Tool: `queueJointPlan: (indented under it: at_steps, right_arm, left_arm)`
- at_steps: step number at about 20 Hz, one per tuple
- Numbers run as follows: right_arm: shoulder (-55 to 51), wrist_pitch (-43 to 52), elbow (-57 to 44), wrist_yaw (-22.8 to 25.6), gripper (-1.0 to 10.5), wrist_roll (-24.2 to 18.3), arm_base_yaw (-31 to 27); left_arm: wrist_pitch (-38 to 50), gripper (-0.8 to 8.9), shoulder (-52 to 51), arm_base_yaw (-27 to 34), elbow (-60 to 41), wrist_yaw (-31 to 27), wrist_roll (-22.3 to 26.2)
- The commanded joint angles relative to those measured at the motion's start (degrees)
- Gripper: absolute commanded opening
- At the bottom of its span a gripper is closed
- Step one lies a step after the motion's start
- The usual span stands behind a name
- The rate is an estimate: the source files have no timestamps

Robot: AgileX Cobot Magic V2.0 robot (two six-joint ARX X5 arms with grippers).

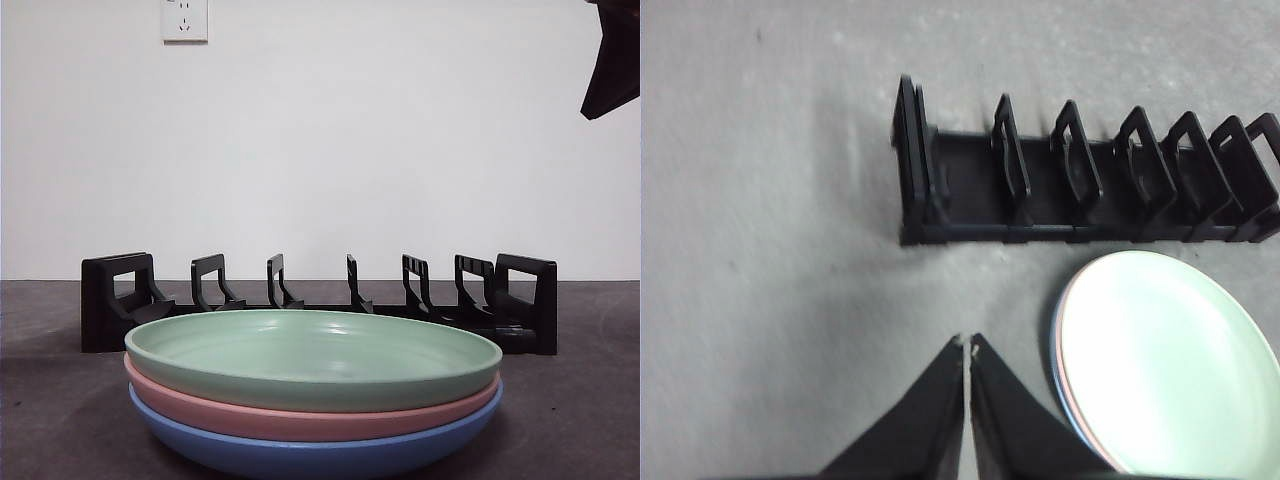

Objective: Place the plate

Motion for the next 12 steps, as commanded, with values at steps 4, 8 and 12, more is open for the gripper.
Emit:
queueJointPlan:
  at_steps: [4, 8, 12]
  right_arm:
    - [0.37, 0.61, 0.61, 0.02, 0.2, 0.44, 0.26]
    - [0.37, 0.61, 0.61, 0.04, 0.2, 0.44, 0.26]
    - [0.37, 0.61, 0.61, 0.02, 0.2, 0.44, 0.26]
  left_arm:
    - [34.38, 0.07, -12.50, 9.86, -22.93, -3.37, 18.53]
    - [47.63, 0.07, -25.51, 19.21, -41.27, -1.79, 18.71]
    - [44.83, 0.07, -32.98, 22.43, -47.95, -0.92, 18.84]
